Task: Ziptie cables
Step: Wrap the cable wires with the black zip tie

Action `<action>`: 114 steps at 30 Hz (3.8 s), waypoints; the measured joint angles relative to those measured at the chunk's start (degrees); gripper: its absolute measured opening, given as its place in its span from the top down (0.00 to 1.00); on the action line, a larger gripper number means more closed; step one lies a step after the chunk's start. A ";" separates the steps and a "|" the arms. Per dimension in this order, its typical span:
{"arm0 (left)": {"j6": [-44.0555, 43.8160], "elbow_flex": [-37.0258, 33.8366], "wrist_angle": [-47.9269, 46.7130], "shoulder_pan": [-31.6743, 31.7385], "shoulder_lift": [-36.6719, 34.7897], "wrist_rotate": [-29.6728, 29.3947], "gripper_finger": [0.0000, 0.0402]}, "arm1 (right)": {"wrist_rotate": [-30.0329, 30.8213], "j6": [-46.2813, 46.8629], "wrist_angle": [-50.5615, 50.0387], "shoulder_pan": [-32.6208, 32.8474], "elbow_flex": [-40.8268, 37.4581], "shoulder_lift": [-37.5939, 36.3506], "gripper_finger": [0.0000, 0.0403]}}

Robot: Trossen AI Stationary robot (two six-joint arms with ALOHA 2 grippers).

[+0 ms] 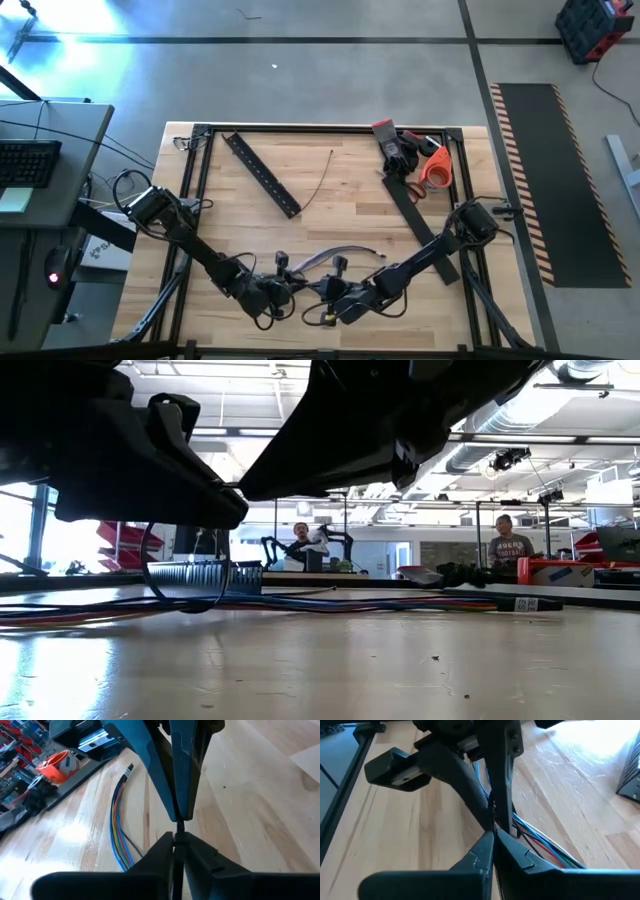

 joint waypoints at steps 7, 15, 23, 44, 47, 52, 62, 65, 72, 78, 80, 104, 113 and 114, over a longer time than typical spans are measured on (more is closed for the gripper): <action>-1.29 0.00 -0.92 -0.18 -1.76 1.84 0.99 | -1.66 4.07 -4.51 0.00 0.11 -0.02 1.00; -4.72 0.00 -5.77 -0.25 -3.08 3.09 0.99 | -1.79 5.62 -7.22 0.50 0.09 -0.02 1.00; -10.54 0.00 -11.05 -0.27 -3.08 3.00 1.00 | -2.00 10.33 -15.64 3.32 -0.03 -0.02 1.00; -13.35 -0.02 -10.11 -0.12 -3.08 3.04 1.00 | 3.19 -24.51 0.78 1.37 5.65 5.92 0.58; -13.37 -0.02 -10.13 -0.12 -3.08 3.11 1.00 | 8.27 -24.07 1.51 0.94 6.47 8.28 0.57; -13.81 -0.02 -10.10 -0.12 -3.06 3.29 0.99 | 11.01 -23.12 2.36 1.28 6.48 8.90 0.66; -13.18 -0.02 -10.62 -0.14 -3.06 3.75 0.94 | 10.80 -20.05 2.25 1.46 6.49 8.87 0.98; -12.26 -0.02 -10.63 -0.14 -3.04 4.85 0.85 | 10.60 -15.84 0.73 1.42 6.49 8.87 0.98; -11.76 -0.02 -9.90 -0.12 -3.04 7.16 0.65 | 10.39 -11.96 -1.57 1.32 6.49 8.87 0.99; -10.79 -0.02 -9.86 -0.12 -3.04 4.48 0.68 | 10.24 -11.43 -1.57 1.31 6.49 8.87 1.00; -10.73 -0.02 -9.84 -0.12 -3.04 4.48 0.72 | 10.11 -11.43 -1.57 1.31 6.49 8.87 1.00; -13.44 -0.76 -11.86 -0.83 -3.02 2.28 1.00 | 6.03 16.80 -32.19 7.45 6.73 2.52 1.00; -14.56 -1.46 -11.23 -0.69 -3.04 3.29 1.00 | 5.57 33.98 -51.17 13.45 6.64 -0.43 1.00; -14.70 -1.48 -11.23 -0.67 -3.04 3.50 1.00 | 5.54 35.22 -52.72 13.83 6.64 -1.04 1.00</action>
